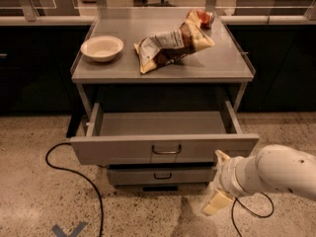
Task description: Close top drawer
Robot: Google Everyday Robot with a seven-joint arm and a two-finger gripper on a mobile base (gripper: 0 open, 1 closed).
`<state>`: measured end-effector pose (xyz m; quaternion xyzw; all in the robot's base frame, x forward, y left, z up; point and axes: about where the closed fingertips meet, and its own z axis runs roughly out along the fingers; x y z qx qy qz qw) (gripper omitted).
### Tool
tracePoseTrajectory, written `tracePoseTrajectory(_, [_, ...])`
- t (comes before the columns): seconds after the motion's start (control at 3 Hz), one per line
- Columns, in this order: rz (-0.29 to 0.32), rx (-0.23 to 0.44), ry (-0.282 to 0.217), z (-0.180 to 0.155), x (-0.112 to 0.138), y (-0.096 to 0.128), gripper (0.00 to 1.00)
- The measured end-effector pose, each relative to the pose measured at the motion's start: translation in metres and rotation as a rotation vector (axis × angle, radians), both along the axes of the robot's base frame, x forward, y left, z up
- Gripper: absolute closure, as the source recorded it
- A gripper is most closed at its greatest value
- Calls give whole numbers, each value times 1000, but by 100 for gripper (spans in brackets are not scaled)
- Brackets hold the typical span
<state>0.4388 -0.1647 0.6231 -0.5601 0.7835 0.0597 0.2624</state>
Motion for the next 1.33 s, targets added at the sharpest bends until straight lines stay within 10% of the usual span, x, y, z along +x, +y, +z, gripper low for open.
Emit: tracePoseTrajectory(1.33, [1,94,-55,29,82,2,0])
